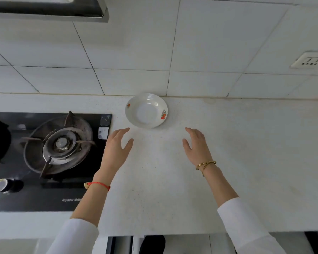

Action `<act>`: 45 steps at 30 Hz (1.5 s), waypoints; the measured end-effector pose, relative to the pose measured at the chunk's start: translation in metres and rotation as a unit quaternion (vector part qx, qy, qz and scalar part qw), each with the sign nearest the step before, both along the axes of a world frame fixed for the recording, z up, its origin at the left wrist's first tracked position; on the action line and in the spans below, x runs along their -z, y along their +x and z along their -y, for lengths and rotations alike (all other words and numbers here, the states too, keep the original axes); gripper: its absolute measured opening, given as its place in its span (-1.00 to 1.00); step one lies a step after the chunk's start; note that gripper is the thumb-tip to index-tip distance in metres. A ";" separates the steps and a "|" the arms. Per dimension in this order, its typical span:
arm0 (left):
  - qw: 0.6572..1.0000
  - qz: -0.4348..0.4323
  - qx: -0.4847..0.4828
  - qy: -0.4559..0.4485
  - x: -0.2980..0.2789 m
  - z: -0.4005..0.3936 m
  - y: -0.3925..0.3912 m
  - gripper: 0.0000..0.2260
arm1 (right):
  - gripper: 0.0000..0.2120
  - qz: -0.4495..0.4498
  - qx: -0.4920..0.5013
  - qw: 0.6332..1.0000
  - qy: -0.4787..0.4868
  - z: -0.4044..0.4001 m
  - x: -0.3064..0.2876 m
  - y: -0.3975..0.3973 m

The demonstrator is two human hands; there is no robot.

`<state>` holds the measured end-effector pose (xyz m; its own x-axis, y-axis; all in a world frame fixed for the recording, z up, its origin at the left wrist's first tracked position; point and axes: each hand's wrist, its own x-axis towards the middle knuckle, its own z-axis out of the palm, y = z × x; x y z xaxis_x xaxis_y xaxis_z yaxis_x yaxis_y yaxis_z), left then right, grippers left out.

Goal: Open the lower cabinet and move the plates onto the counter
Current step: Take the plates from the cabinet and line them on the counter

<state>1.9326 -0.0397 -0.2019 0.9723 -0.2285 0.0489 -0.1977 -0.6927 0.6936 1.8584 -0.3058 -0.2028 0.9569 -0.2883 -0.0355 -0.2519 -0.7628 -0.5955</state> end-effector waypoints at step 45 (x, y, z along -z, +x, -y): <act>0.999 -0.027 -0.030 0.009 -0.002 -0.020 -0.531 -0.68 | -0.62 -0.020 -0.073 0.997 0.003 0.000 0.013 -0.491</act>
<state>1.4020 -0.0199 -0.1996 0.9854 -0.1700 -0.0070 -0.1183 -0.7144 0.6896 1.3673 -0.3063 -0.2157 0.9866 -0.1450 -0.0753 -0.1612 -0.7894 -0.5923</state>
